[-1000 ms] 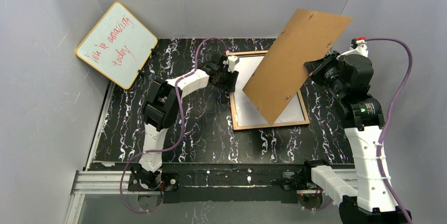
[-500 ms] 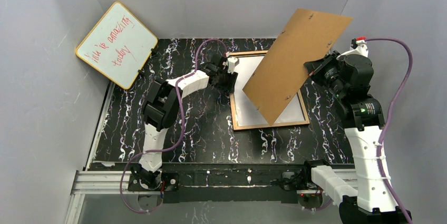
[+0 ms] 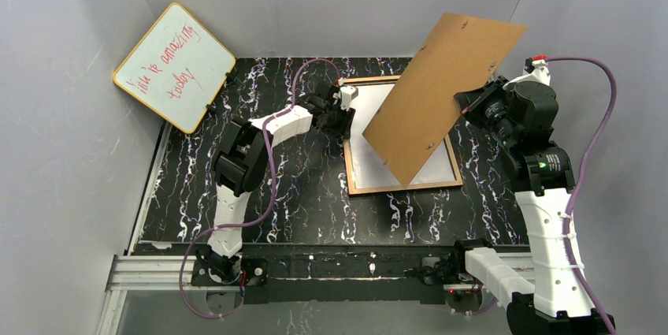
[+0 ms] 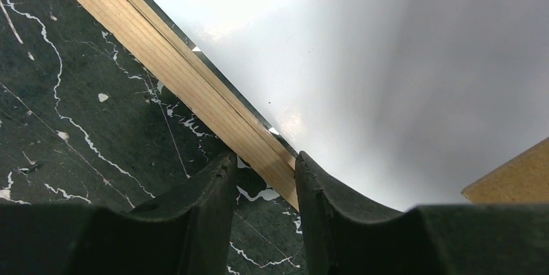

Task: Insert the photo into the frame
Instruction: Move the photo frame to the center of the board.

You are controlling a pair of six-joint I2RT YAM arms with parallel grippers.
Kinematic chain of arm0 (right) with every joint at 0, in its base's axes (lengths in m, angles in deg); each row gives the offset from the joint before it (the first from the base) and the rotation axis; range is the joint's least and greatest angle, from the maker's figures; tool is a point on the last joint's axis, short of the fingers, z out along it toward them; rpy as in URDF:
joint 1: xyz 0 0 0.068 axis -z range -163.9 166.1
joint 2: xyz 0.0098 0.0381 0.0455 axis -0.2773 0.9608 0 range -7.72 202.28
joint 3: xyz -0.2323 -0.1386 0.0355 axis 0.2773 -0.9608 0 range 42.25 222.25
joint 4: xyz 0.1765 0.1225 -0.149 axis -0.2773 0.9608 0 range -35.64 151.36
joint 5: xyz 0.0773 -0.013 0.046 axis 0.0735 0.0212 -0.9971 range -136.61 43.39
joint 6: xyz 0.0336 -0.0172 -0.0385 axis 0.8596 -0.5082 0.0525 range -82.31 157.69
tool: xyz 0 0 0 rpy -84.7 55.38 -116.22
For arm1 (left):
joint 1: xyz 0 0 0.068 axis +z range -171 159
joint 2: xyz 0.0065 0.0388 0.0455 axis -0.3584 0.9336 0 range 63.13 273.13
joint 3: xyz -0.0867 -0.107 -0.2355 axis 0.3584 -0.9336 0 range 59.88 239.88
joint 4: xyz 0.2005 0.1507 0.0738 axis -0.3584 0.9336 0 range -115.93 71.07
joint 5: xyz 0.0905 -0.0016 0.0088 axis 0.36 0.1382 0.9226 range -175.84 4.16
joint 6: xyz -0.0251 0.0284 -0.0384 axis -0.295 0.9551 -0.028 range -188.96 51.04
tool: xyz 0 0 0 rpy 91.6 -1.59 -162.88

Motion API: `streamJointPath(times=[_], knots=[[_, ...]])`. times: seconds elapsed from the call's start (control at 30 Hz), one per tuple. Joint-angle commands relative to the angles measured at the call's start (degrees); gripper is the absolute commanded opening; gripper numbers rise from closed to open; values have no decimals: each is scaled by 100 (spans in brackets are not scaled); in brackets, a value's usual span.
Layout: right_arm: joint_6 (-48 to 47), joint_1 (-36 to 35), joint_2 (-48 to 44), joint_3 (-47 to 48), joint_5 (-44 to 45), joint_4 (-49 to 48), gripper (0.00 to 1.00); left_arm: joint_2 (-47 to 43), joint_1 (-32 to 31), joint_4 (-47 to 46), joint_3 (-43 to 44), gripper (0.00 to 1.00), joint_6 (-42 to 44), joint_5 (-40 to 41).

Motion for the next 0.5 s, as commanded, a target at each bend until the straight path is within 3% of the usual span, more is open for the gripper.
streamJointPath(times=[0.0, 0.47], knots=[[83, -6, -198, 273, -21, -629, 1, 41, 2, 300, -134, 34, 243, 212], [171, 0, -108, 194, -200, -752, 1, -228, 117, 632, -446, 28, 881, 881]])
